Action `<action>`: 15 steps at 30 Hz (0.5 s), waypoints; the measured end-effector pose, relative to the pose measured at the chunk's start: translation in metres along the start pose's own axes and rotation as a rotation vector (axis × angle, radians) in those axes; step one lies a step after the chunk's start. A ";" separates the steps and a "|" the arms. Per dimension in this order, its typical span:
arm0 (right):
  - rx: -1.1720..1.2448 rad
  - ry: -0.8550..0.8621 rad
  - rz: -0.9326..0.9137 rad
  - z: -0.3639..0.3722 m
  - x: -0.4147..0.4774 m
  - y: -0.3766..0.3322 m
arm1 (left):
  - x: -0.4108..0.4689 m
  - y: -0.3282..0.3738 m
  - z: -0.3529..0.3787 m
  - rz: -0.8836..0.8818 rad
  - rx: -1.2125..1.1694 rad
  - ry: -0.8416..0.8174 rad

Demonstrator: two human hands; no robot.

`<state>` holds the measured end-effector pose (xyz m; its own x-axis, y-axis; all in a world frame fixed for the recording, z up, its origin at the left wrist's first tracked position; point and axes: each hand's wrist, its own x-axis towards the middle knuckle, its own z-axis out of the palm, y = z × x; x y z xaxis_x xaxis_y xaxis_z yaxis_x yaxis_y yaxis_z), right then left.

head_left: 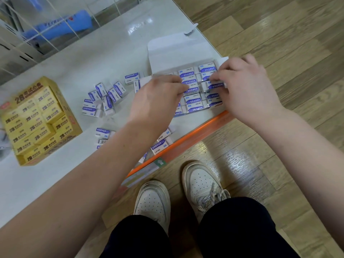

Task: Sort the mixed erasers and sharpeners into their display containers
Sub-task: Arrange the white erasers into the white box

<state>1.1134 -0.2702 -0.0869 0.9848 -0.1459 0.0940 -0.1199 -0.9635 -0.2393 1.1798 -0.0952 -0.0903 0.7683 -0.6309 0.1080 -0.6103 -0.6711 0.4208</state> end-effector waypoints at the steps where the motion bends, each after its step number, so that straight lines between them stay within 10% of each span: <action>1: -0.019 -0.009 0.007 -0.001 0.002 0.000 | 0.001 0.000 0.000 -0.006 0.000 -0.008; 15: 0.028 0.106 0.049 0.007 0.004 -0.004 | 0.004 -0.004 -0.001 -0.021 0.022 -0.013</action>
<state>1.1186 -0.2652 -0.0928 0.9589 -0.2168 0.1831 -0.1623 -0.9484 -0.2725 1.1859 -0.0946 -0.0908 0.7785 -0.6215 0.0872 -0.5982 -0.6928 0.4028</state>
